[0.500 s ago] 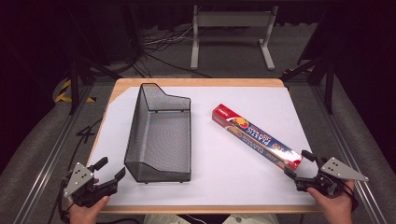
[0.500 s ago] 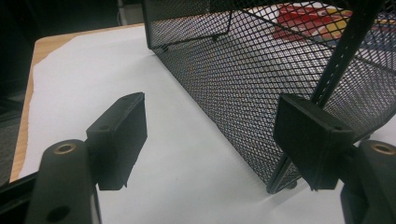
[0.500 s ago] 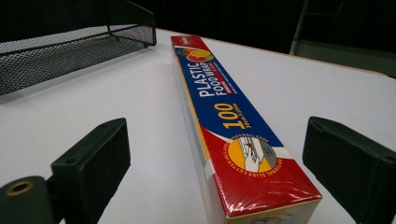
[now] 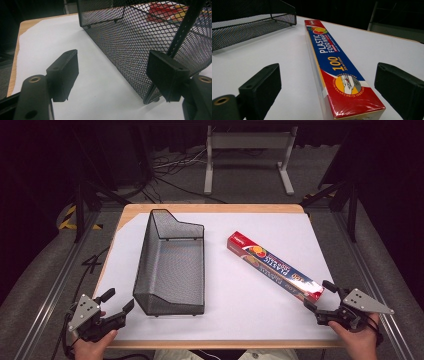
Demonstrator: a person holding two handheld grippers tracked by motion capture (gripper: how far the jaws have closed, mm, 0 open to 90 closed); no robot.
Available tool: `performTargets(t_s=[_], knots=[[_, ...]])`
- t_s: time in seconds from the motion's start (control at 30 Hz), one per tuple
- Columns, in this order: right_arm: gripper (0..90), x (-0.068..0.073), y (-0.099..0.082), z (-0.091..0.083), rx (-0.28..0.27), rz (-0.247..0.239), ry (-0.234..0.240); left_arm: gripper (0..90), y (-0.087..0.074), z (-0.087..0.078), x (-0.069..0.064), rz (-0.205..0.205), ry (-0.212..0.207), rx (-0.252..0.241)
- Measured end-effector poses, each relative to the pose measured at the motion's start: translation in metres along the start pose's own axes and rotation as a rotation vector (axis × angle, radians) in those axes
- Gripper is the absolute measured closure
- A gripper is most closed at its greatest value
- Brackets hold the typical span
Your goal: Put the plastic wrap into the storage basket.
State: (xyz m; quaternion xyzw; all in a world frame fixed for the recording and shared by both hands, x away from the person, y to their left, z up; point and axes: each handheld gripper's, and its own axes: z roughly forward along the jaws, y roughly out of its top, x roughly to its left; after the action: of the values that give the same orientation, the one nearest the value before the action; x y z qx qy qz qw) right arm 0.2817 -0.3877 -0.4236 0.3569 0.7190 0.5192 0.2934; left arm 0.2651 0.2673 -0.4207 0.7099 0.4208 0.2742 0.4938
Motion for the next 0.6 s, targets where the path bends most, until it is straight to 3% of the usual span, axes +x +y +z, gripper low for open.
performTargets(t_s=[0.17,0.3,0.6], knots=[[7.2,0.000,0.002,0.003,-0.005,0.000,0.019,26.7,0.000,-0.001,0.000,-0.006,0.007,0.002],[6.3,-0.003,0.017,0.010,-0.020,0.023,0.046,26.6,0.000,-0.001,-0.001,-0.004,0.013,0.006],[6.0,-0.003,0.046,0.033,0.005,0.003,0.079,26.7,0.000,-0.001,-0.002,-0.003,0.019,0.008]])
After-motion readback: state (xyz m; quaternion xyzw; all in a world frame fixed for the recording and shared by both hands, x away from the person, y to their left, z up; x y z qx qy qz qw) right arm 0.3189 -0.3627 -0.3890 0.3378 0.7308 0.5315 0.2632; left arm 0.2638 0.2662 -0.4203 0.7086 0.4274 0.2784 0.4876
